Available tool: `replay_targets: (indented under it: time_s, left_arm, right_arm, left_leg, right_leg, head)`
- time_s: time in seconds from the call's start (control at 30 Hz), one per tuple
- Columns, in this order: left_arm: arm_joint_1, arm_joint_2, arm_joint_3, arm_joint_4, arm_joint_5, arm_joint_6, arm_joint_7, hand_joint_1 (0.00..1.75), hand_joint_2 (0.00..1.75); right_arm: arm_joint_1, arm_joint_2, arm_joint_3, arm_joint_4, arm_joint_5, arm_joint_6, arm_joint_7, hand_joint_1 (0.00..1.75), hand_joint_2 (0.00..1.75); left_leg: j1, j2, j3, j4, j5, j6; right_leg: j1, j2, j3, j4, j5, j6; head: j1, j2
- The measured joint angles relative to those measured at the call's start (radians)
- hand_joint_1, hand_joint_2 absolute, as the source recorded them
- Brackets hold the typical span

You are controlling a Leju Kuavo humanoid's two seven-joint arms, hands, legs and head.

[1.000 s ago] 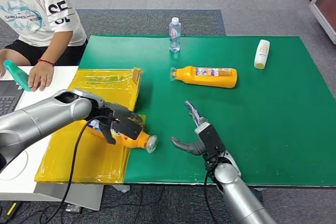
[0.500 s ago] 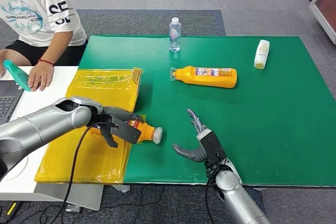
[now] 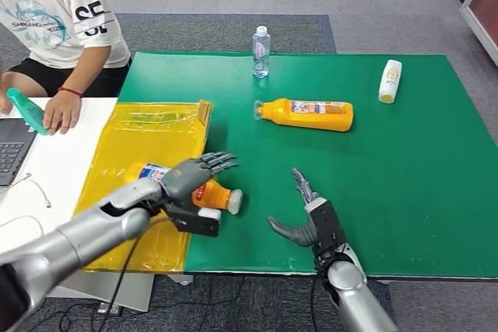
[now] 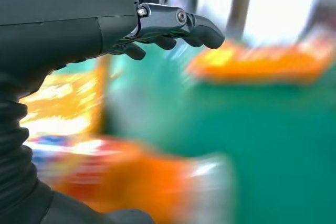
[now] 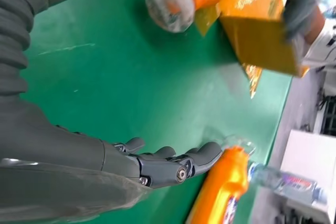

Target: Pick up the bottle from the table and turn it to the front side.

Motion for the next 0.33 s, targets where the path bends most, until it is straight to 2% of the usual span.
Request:
replay_targets:
  time_s: [0.07,0.13,0.23,0.33]
  left_arm:
    - [0.100,-0.034,0.104,-0.076,-0.101,0.055,0.003,0.00,1.75]
    - [0.172,-0.061,0.193,-0.147,-0.171,0.066,0.010,0.00,1.75]
    - [0.235,-0.084,0.291,-0.225,-0.227,0.061,0.013,0.00,1.75]
    - [0.267,-0.098,0.346,-0.272,-0.255,0.060,0.007,0.00,1.75]
  right_arm:
    - [0.026,-0.003,-0.019,-0.022,0.013,-0.002,0.005,0.00,1.75]
    - [0.050,-0.006,-0.038,-0.042,0.028,-0.003,0.010,0.00,1.75]
    - [0.072,-0.007,-0.059,-0.064,0.044,-0.001,0.014,0.00,1.75]
    - [0.079,-0.007,-0.071,-0.075,0.051,0.002,0.016,0.00,1.75]
  left_leg:
    - [-0.001,0.001,0.000,0.000,-0.002,0.000]
    - [-0.001,0.001,0.000,0.000,-0.004,0.000]
    - [-0.001,0.001,0.000,0.000,-0.004,0.000]
    - [-0.001,0.001,0.000,0.000,-0.003,0.000]
  right_leg:
    - [0.000,0.001,0.000,-0.001,0.000,0.000]
    - [-0.001,0.002,-0.001,-0.001,0.000,0.000]
    - [-0.001,0.002,-0.001,-0.001,0.000,0.000]
    - [-0.001,0.002,-0.001,-0.001,-0.001,0.000]
  head:
    - [0.000,0.000]
    - [0.000,0.000]
    - [0.000,0.000]
    - [0.000,0.000]
